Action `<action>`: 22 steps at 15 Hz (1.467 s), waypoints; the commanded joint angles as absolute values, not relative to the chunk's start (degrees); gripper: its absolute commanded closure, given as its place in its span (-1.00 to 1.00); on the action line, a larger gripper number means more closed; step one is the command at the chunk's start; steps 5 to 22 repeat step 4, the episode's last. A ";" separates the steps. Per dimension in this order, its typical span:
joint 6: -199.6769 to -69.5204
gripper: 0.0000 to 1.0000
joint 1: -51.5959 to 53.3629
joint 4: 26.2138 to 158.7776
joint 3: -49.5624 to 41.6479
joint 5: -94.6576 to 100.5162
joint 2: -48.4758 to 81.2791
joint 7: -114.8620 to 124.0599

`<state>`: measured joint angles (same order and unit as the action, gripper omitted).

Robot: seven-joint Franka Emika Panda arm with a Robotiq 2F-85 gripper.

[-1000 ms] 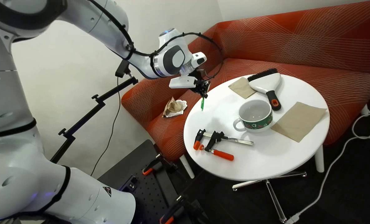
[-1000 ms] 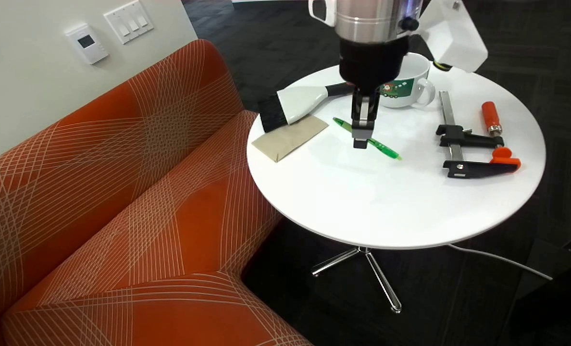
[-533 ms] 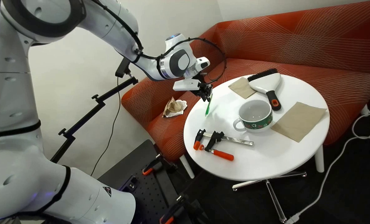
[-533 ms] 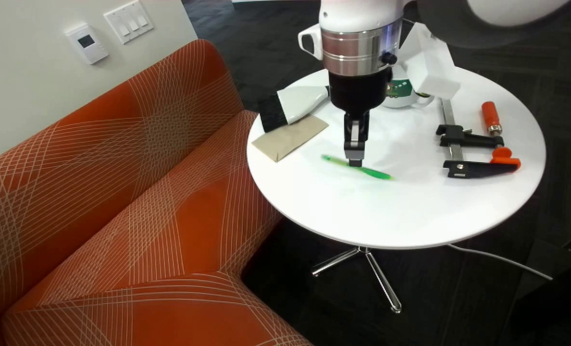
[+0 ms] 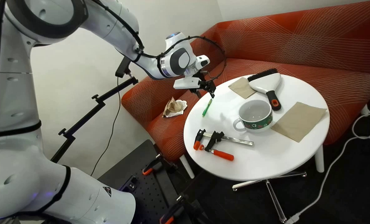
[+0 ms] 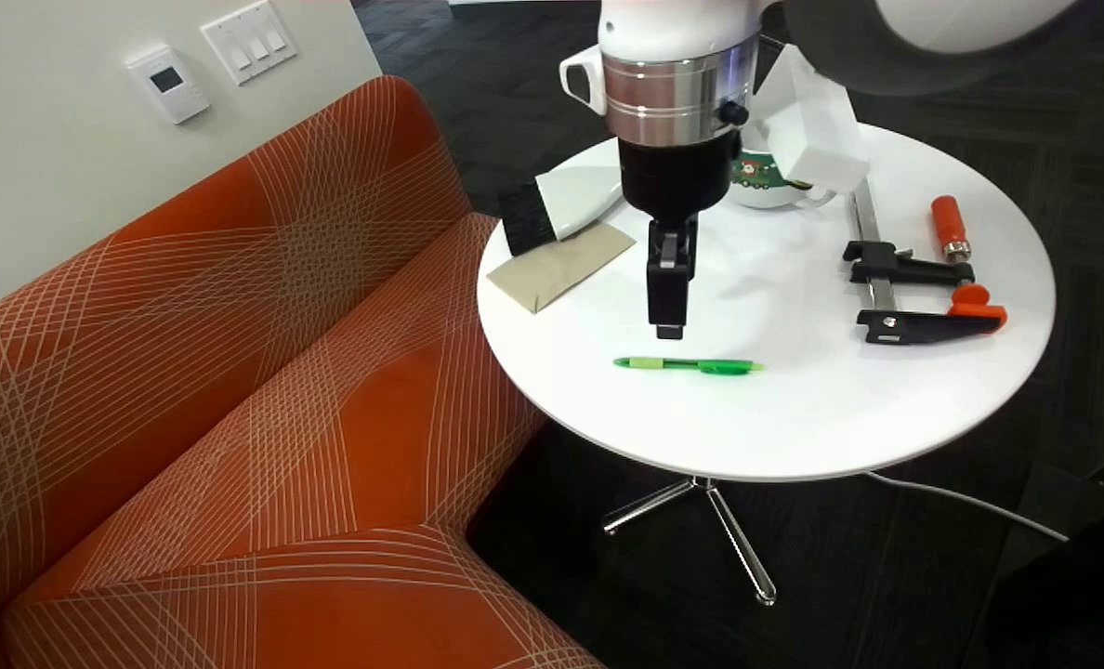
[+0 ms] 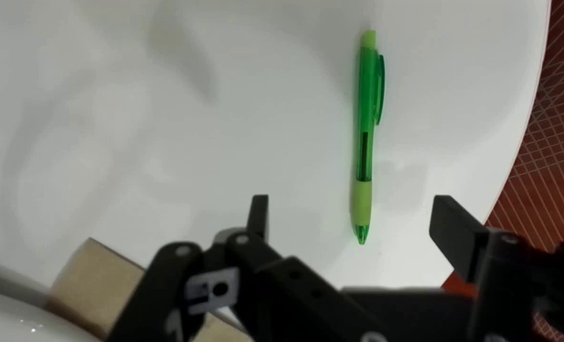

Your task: Remove the pen from the mug and put it on the table

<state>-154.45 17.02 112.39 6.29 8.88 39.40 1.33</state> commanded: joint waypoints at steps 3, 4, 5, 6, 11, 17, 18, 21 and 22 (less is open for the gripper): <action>-154.09 -1.00 17.00 112.14 6.36 8.82 39.40 1.08; -154.01 -1.00 17.00 112.14 6.38 8.82 39.40 1.07; -154.01 -1.00 17.00 112.14 6.38 8.82 39.40 1.07; -154.01 -1.00 17.00 112.14 6.38 8.82 39.40 1.07; -154.01 -1.00 17.00 112.14 6.38 8.82 39.40 1.07; -154.01 -1.00 17.00 112.14 6.38 8.82 39.40 1.07; -154.01 -1.00 17.00 112.14 6.38 8.82 39.40 1.07; -154.01 -1.00 17.00 112.14 6.38 8.82 39.40 1.07; -154.01 -1.00 17.00 112.14 6.38 8.82 39.40 1.07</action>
